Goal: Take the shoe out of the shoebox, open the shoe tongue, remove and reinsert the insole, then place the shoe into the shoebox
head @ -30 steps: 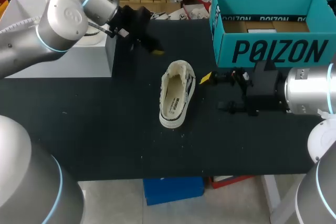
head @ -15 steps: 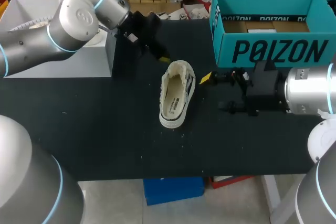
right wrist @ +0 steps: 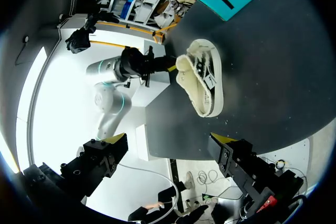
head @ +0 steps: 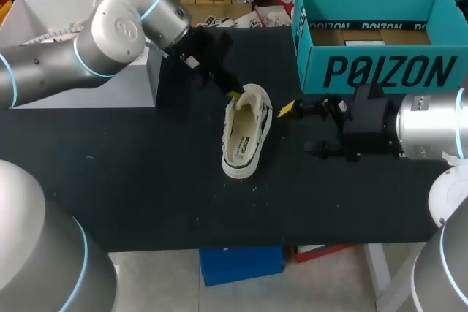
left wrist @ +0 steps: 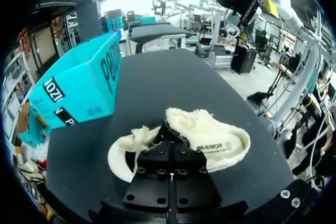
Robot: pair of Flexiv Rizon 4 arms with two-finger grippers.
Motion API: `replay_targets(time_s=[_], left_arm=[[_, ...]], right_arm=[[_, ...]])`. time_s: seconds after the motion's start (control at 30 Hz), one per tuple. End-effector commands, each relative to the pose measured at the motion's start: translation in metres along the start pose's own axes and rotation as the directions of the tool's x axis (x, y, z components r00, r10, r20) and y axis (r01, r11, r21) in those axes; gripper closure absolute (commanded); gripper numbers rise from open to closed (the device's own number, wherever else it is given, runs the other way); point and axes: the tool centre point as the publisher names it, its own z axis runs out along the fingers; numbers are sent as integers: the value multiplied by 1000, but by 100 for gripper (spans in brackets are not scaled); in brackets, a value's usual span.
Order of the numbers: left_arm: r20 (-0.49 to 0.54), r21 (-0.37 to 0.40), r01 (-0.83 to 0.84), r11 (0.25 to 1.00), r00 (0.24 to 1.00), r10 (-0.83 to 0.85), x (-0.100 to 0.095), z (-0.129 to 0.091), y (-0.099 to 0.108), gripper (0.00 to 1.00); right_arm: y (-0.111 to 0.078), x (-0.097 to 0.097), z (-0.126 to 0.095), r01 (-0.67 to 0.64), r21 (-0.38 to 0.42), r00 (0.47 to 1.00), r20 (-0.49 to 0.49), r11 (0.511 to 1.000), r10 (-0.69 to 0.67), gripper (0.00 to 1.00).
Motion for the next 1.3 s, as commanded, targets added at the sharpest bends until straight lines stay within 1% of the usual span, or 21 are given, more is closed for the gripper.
replay_targets(time_s=[0.03,0.23,0.37,0.43,0.5,0.63,0.77,0.9,0.97,1.07,1.17,1.3], left_arm=[[-4,-4,11,1000,1000,-11,12,1,3,100],[-33,-15,44,999,998,-44,41,0,17,100],[-34,-31,50,998,998,-51,54,-12,25,100],[-20,-40,44,998,999,-45,53,-20,27,100],[6,-50,33,998,999,-33,46,-32,27,100],[51,-50,12,999,999,-10,26,-45,19,100],[67,-38,-17,999,998,19,7,-42,5,100],[61,-29,-36,999,997,37,-5,-29,-7,100],[51,-26,-41,999,998,42,-7,-22,-11,100],[29,-24,-42,999,999,43,-4,-12,-14,100],[14,-19,-32,999,999,32,1,-4,-12,100],[-4,-16,-10,1000,1000,10,14,0,-7,100]], right_arm=[[0,0,1,0,1,1000,0,1000,0,0],[0,0,1,0,1,1000,0,1000,0,0],[0,0,1,0,1,1000,0,1000,0,0],[0,0,1,0,1,1000,0,1000,0,0],[0,0,1,0,1,1000,0,1000,0,0],[0,0,1,0,1,1000,0,1000,0,0],[0,0,1,0,1,1000,0,1000,0,0],[0,0,1,0,1,1000,0,1000,0,0],[0,0,1,0,1,1000,0,1000,0,0],[0,0,1,0,1,1000,0,1000,0,0],[0,0,1,0,1,1000,0,1000,0,0],[0,0,1,0,1,1000,0,1000,0,0]])
